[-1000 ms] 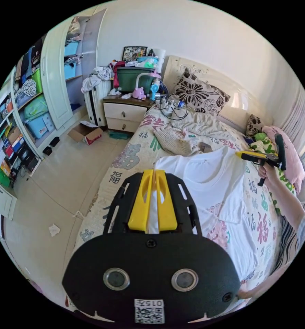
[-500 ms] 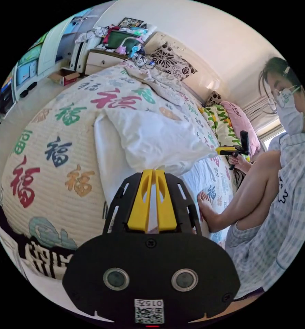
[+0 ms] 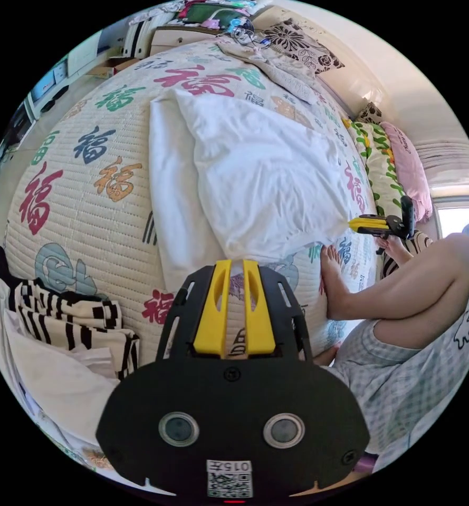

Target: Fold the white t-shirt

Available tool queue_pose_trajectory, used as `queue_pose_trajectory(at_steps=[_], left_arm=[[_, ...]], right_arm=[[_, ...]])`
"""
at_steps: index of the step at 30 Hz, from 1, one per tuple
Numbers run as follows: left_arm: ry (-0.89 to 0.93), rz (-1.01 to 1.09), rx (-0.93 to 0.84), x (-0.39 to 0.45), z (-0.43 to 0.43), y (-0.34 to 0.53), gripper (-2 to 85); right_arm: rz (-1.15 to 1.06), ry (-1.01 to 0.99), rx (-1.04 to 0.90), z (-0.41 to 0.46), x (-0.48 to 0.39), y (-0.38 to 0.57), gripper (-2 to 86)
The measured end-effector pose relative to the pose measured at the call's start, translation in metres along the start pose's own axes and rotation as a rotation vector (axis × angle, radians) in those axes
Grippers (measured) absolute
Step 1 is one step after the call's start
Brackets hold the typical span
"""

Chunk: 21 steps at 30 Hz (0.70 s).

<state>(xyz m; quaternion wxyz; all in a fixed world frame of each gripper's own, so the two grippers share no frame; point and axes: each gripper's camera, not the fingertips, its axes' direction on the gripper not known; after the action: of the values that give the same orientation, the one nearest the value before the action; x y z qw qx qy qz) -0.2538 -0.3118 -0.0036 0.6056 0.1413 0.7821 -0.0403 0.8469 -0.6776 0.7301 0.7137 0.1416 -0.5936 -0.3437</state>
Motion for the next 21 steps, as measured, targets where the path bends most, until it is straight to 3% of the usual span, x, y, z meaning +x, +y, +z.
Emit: queue_pose_trajectory(at_steps=[5,8,9,12,16,21], left_arm=[[0.066,0.067,0.091,0.011,-0.002,-0.007,3.2],[0.01,0.066,-0.031,0.007,0.032,-0.018,3.2],[-0.075,0.037,-0.098,0.002,0.045,-0.019,3.2],[-0.037,0.024,-0.113,-0.008,0.034,-0.022,4.4],[0.13,-0.019,0.105,-0.036,-0.02,-0.036,7.3],[0.152,-0.203,0.39,-0.094,-0.051,-0.084,10.5]], right_arm=[[-0.067,-0.07,0.075,0.012,-0.003,-0.003,4.7],[-0.067,-0.053,-0.087,0.053,0.006,-0.007,1.5],[-0.061,-0.068,-0.047,0.056,0.011,-0.002,0.2],[0.025,-0.154,-0.039,0.047,0.037,0.008,-0.2],[0.282,-0.187,0.255,0.002,0.106,0.015,3.3],[0.438,-0.187,0.367,0.0,0.183,-0.013,9.3]])
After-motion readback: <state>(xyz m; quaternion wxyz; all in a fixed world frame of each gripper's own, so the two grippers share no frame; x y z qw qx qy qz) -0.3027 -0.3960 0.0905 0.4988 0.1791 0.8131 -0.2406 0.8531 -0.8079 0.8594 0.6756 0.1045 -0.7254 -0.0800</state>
